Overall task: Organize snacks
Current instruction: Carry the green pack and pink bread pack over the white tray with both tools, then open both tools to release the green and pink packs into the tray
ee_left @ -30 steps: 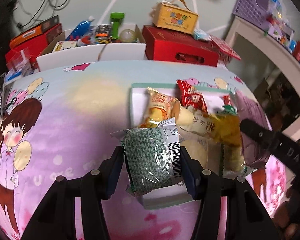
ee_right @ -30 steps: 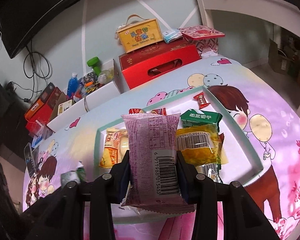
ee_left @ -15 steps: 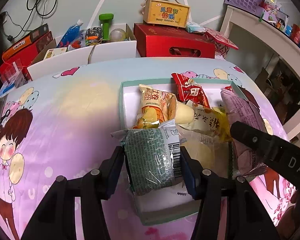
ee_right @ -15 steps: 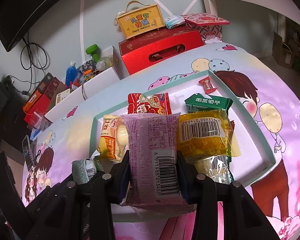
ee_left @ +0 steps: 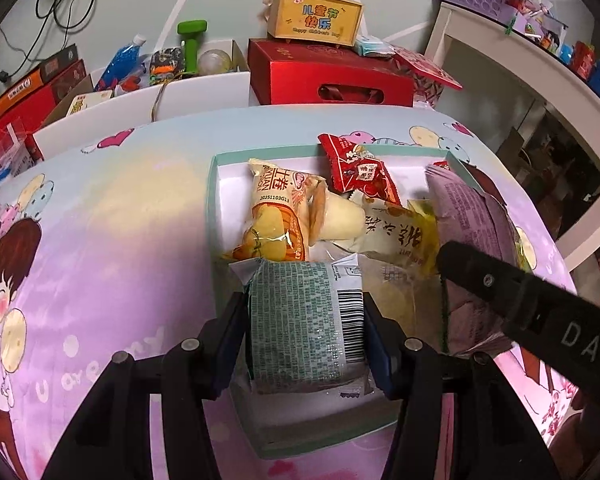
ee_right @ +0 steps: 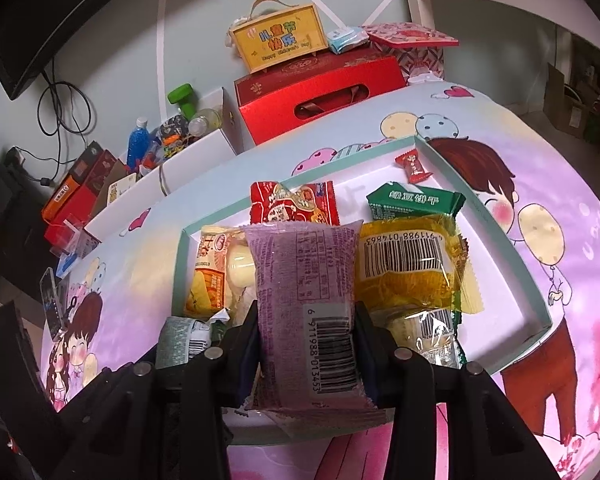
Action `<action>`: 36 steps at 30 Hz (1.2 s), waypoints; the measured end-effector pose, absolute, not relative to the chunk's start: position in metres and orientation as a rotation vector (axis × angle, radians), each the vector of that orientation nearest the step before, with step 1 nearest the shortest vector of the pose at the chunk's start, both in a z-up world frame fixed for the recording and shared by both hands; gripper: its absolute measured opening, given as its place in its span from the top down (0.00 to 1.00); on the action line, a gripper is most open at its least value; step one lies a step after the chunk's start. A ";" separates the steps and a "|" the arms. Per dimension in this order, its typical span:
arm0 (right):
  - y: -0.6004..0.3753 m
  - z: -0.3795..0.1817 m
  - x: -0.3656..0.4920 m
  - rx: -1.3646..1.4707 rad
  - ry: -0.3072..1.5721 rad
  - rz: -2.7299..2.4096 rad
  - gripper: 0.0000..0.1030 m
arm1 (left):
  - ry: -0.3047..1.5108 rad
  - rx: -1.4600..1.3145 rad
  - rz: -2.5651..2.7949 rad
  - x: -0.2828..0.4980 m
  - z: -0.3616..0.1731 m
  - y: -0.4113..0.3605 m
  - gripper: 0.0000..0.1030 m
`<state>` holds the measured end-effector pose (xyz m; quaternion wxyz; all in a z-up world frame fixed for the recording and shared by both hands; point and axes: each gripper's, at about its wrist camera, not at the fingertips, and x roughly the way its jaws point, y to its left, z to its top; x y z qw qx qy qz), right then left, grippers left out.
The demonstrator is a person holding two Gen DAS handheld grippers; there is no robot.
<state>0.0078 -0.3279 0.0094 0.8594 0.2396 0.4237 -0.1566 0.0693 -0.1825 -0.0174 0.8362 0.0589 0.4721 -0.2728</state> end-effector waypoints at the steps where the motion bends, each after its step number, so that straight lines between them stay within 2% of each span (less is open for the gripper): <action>1: -0.328 0.008 0.008 0.502 0.895 -0.329 0.55 | 1.003 0.122 -0.575 0.070 -0.018 -0.182 0.45; 7: -0.327 0.002 0.011 0.496 0.921 -0.330 0.55 | 1.022 0.101 -0.554 0.075 -0.019 -0.177 0.44; 17: -0.325 -0.001 0.013 0.478 0.955 -0.335 0.53 | 1.033 0.101 -0.542 0.076 -0.017 -0.174 0.32; 20: -0.327 0.002 0.011 0.471 0.954 -0.348 0.45 | 1.029 0.095 -0.539 0.075 -0.013 -0.172 0.31; 32: -0.329 0.011 0.007 0.467 0.930 -0.357 0.45 | 1.039 0.024 -0.458 0.083 0.001 -0.147 0.31; 34: -0.329 0.011 0.007 0.469 0.930 -0.358 0.43 | 1.053 0.002 -0.423 0.086 -0.001 -0.140 0.31; 36: -0.330 0.008 0.008 0.474 0.938 -0.356 0.34 | 1.068 -0.022 -0.384 0.090 -0.004 -0.133 0.29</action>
